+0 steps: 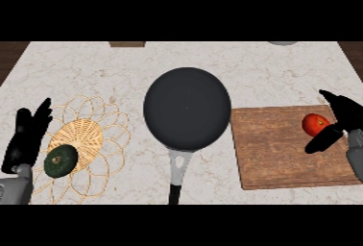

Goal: Pick the tomato from the cutting board and place it in the pan

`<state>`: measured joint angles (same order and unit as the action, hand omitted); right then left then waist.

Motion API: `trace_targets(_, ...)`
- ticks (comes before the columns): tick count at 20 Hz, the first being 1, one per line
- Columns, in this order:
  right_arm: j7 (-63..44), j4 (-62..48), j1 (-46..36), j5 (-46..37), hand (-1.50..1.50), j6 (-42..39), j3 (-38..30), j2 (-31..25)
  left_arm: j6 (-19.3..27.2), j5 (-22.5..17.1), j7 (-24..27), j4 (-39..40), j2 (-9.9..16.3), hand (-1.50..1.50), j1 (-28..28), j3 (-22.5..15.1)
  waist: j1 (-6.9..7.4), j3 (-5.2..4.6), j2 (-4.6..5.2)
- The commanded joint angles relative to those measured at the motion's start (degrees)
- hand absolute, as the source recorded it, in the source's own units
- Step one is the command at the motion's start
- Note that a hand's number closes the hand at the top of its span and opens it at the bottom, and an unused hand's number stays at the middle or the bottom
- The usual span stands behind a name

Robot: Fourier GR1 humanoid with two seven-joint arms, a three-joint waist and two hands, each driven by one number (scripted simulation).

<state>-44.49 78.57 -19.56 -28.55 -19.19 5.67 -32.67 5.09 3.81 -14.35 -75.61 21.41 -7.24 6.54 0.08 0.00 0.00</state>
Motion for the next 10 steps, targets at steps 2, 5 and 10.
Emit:
trace_targets(2, 1.5, 1.0, 1.4, -1.2, -1.50, -3.2, -2.9, 0.4, -0.6, 0.7, 0.5, 5.3, -1.1, 0.00, -4.5, 1.5, -0.29, -0.01, 0.00)
trace_targets(5, 3.3, -8.4, -3.8, -4.0, -1.50, -2.4, -3.7, 2.6, -0.8, 1.5, -2.5, -2.6, -1.2, 0.00, 0.1, 0.9, 0.33, 0.01, 0.02)
trace_targets(10, 4.4, -7.2, -0.1, -6.8, -1.50, -1.5, -4.4, 4.6, -2.6, 1.1, -3.1, -3.3, -0.5, 0.00, -0.1, 3.1, 0.06, 0.00, -0.03)
